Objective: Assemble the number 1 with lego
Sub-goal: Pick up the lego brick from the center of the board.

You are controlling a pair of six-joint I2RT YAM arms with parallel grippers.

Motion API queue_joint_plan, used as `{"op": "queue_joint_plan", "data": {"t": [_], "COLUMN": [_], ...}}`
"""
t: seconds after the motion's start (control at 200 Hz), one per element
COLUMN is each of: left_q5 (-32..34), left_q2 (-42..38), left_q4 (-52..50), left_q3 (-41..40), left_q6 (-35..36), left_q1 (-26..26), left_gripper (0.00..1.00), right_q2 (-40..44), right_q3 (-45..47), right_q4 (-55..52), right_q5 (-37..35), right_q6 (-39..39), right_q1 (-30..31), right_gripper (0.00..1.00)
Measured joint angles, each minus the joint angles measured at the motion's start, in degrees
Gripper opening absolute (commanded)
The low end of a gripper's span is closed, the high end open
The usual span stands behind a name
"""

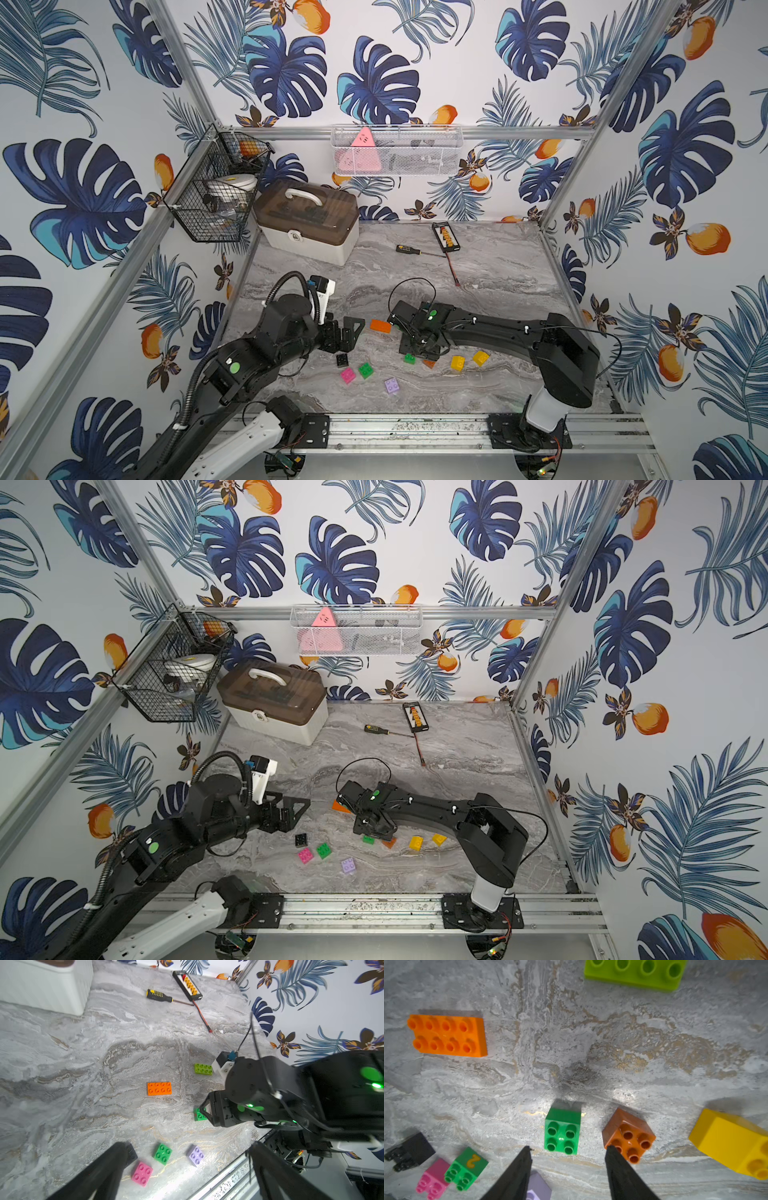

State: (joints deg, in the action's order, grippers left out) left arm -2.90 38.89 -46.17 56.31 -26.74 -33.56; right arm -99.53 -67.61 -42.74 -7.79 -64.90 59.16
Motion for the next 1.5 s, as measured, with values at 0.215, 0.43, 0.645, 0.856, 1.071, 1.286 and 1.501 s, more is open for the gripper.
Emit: {"op": "queue_joint_plan", "data": {"t": [0.215, 0.43, 0.645, 0.856, 1.071, 1.286, 1.501], "left_q5": [-0.83, -2.86, -3.10, -3.23, -3.15, -2.97, -2.78], "left_q2": [0.15, -0.28, -0.59, -0.59, -0.68, -0.96, -0.98], "left_q4": [-0.96, -0.68, -0.13, -0.11, -0.11, -0.11, -0.13], "left_q3": [-1.09, -1.95, -2.32, -2.36, -2.38, -2.40, -2.43], "left_q6": [1.42, 1.79, 2.45, 2.47, 2.47, 2.45, 2.45], "left_q1": [0.02, 0.11, 0.22, 0.22, 0.22, 0.22, 0.22], "left_gripper": [0.99, 0.99, 0.99, 0.99, 0.99, 0.99, 0.99], "right_q2": [-2.75, -3.74, -4.85, -6.16, -6.88, -7.52, -7.67], "right_q3": [-1.11, -1.92, -1.84, -2.23, -2.38, -2.67, -3.78], "right_q4": [0.09, 0.04, 0.02, -0.02, -0.02, -0.11, -0.28], "right_q5": [0.24, 0.63, 0.63, 0.59, 0.42, 0.15, -0.26], "right_q6": [-1.77, -2.62, -3.02, -2.97, -2.64, -1.92, -1.46], "right_q1": [0.37, 1.57, 1.75, 1.75, 1.75, 1.75, 1.75], "right_gripper": [0.52, 0.52, 0.52, 0.52, 0.50, 0.38, 0.27]}}
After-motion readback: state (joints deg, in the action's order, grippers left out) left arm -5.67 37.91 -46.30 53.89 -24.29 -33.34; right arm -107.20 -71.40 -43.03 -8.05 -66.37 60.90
